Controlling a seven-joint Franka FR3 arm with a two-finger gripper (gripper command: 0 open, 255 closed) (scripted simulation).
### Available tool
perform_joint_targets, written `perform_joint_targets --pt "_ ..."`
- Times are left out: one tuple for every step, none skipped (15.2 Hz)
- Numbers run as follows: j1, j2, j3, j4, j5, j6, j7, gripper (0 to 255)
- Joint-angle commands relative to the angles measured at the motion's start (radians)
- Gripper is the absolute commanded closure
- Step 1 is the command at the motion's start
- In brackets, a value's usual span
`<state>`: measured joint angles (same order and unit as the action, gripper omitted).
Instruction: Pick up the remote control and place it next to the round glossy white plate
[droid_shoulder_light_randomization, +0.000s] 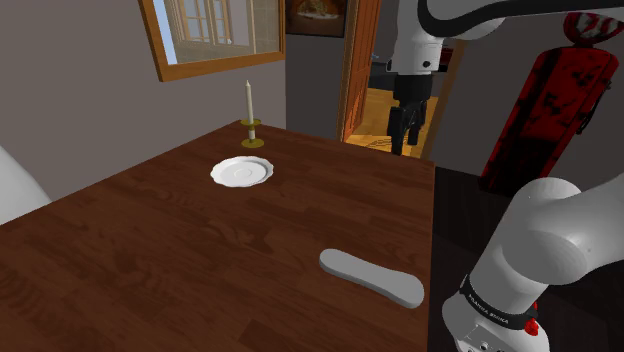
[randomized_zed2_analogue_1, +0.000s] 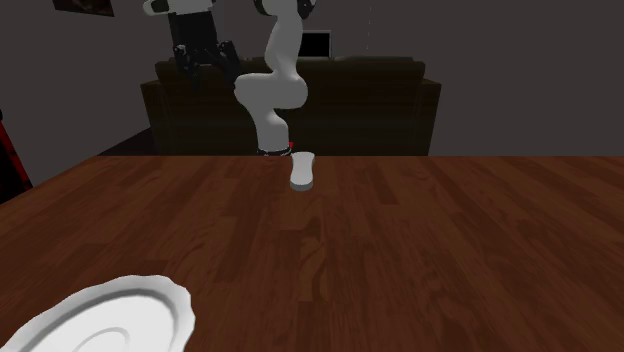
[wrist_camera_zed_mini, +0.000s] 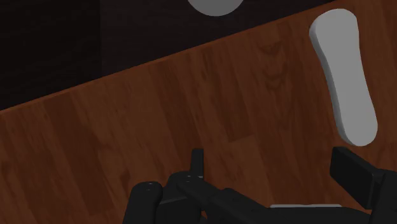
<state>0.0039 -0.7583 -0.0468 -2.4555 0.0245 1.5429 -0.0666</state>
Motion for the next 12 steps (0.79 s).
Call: perform_joint_targets --pt "0.000 0.000 0.000 0.000 0.000 0.000 0.000 0" --pt "0.011 -0.019 0.018 -0.032 0.011 0.021 0.010 0" --pt "0.023 -0.036 0.036 -0.063 0.022 0.043 0.020 0" --pt "0.036 -0.053 0.055 -0.093 0.034 0.064 0.030 0" --pt "0.049 -0.068 0.075 -0.122 0.046 0.086 0.040 0" --pt "0.063 -0.083 0.094 -0.151 0.059 0.108 0.050 0" --pt "0.077 -0.096 0.115 -0.179 0.073 0.131 0.060 0" --pt "0.093 -0.108 0.135 -0.205 0.087 0.153 0.071 0" --pt "0.109 -0.119 0.157 -0.231 0.102 0.177 0.082 0" --pt "0.126 -0.128 0.179 -0.256 0.117 0.201 0.094 0" --pt "0.144 -0.135 0.202 -0.279 0.133 0.225 0.105 0" --pt "0.162 -0.140 0.225 -0.302 0.150 0.250 0.117 0"
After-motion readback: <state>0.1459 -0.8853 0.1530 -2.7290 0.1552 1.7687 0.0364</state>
